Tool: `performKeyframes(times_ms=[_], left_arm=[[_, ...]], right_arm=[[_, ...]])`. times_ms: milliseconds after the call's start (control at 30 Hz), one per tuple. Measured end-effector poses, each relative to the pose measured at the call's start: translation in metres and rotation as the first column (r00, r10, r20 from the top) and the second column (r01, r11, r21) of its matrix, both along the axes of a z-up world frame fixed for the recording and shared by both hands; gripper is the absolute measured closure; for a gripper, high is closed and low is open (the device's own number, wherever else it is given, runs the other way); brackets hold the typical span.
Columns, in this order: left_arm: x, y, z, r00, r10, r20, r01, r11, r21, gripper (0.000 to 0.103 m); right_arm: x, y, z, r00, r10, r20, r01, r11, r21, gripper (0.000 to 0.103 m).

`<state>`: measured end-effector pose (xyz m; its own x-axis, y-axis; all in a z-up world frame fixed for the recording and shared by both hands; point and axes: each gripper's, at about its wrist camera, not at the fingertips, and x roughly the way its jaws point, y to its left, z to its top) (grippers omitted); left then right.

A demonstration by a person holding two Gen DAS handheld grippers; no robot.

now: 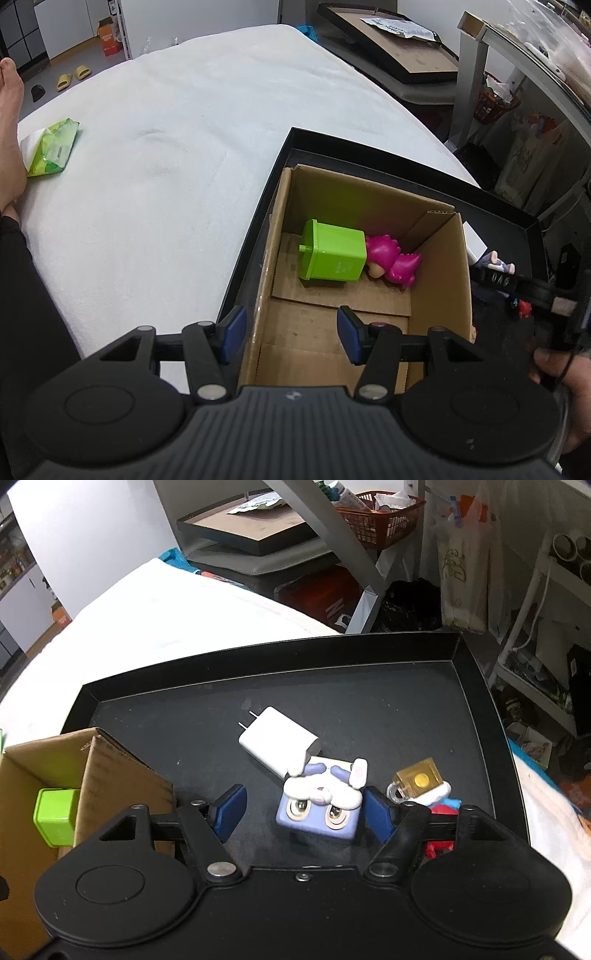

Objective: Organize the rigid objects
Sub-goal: 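Move the right tool to the white-blue bunny cube and grasp it, then carry the bunny cube with the right tool into the box and release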

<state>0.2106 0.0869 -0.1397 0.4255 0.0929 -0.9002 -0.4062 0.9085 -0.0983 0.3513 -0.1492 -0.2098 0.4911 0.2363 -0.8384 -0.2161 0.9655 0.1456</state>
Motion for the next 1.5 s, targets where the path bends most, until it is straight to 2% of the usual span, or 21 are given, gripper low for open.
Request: performKeyframes(times_ms=[67, 100, 233, 667, 967, 1133, 1467, 1500], left_arm=[[0.000, -0.001, -0.001, 1.000, -0.002, 0.003, 0.002, 1.000, -0.002, 0.050], [0.000, -0.001, -0.001, 1.000, -0.003, 0.004, 0.003, 1.000, 0.001, 0.050], [0.001, 0.000, -0.003, 1.000, -0.004, 0.006, 0.004, 1.000, -0.005, 0.050], [-0.006, 0.009, -0.004, 0.999, -0.012, 0.034, 0.013, 0.999, -0.037, 0.051], [-0.018, 0.022, -0.019, 0.999, -0.005, 0.032, 0.008, 0.997, -0.082, 0.051], [-0.030, 0.027, -0.019, 0.998, -0.014, 0.063, 0.019, 0.996, -0.082, 0.051], [-0.053, 0.046, -0.027, 0.995, 0.013, 0.099, -0.001, 0.994, -0.112, 0.051], [-0.054, 0.048, -0.028, 0.995, 0.017, 0.103, -0.004, 0.992, -0.124, 0.055]], right_arm=[[0.000, 0.002, -0.004, 1.000, 0.000, -0.007, 0.000, 0.999, -0.042, 0.042], [0.000, 0.002, -0.005, 1.000, 0.001, -0.008, -0.001, 0.997, -0.072, 0.056], [-0.007, -0.003, 0.001, 1.000, 0.019, -0.007, -0.019, 0.998, -0.068, 0.059], [-0.031, -0.005, 0.050, 0.996, 0.063, 0.065, -0.061, 0.998, -0.034, 0.060], [-0.047, 0.019, 0.093, 0.984, 0.126, 0.128, -0.126, 0.992, -0.011, 0.060], [-0.059, 0.038, 0.111, 0.973, 0.166, 0.160, -0.167, 0.986, -0.008, 0.060], [-0.084, 0.082, 0.120, 0.957, 0.243, 0.159, -0.250, 0.968, 0.027, 0.060], [-0.087, 0.086, 0.120, 0.956, 0.249, 0.156, -0.256, 0.966, 0.026, 0.060]])
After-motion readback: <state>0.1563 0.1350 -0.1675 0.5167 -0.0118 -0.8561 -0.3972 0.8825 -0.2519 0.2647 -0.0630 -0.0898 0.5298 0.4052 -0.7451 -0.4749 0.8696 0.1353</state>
